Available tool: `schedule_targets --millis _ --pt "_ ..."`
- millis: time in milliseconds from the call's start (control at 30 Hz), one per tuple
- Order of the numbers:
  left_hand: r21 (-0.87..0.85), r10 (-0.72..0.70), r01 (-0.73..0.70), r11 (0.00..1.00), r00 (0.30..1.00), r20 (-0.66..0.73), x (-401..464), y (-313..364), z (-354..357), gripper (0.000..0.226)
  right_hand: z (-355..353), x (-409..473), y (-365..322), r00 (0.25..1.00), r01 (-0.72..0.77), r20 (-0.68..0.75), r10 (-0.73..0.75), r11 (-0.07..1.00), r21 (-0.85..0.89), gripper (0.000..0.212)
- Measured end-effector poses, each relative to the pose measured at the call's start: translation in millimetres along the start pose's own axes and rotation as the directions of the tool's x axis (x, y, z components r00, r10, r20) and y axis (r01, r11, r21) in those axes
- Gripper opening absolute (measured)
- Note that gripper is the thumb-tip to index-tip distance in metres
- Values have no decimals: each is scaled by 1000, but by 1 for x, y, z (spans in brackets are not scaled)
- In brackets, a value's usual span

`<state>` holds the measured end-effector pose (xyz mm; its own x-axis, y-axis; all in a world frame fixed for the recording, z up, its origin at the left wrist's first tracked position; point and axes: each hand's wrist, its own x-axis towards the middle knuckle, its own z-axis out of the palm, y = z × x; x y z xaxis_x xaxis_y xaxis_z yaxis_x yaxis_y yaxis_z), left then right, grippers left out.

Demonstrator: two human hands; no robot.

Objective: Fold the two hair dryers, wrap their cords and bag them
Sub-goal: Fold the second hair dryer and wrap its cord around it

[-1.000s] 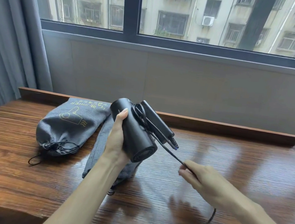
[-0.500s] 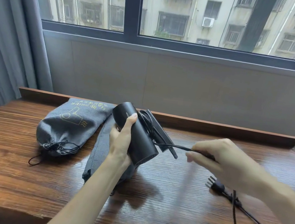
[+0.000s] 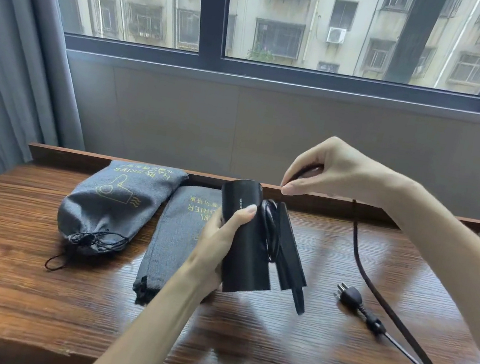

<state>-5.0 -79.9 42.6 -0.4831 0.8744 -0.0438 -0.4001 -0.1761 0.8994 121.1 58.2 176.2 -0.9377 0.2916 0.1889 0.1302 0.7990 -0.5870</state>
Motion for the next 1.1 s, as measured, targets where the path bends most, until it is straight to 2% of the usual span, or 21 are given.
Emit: schedule_targets --millis 200,333,433,533,600,667,833,900,1000,1100 --pt "65 -28 21 998 994 103 -7 -7 2 45 15 19 27 980 -185 134 144 907 377 7" --pt "25 -45 43 999 992 114 -13 -8 3 39 37 20 43 981 -190 69 181 830 524 20" --pt "-43 -46 52 998 990 136 -16 -9 3 42 57 16 54 965 -176 -64 254 811 558 25" --pt "-80 -54 68 994 986 161 -16 -10 7 42 78 15 63 941 -147 -185 284 835 531 32" --pt "-105 -78 92 990 988 137 -14 -10 8 41 89 13 64 940 -142 -189 284 830 539 40" --pt "-140 -100 116 983 989 113 -11 -10 9 49 98 9 65 944 -140 -177 279 823 550 52" --pt "-243 -109 133 961 988 110 -5 -14 6 43 112 -7 65 925 -101 -262 275 842 530 36" --pt "-276 -89 107 955 993 77 -1 -11 5 43 115 -18 62 921 -139 -226 316 812 566 27" --pt "-345 -43 42 938 999 5 7 -1 -1 44 123 -38 55 943 -240 -32 332 740 629 30" --pt "-332 -28 4 943 997 -67 15 3 -5 66 131 -54 51 938 -328 94 334 766 553 20"
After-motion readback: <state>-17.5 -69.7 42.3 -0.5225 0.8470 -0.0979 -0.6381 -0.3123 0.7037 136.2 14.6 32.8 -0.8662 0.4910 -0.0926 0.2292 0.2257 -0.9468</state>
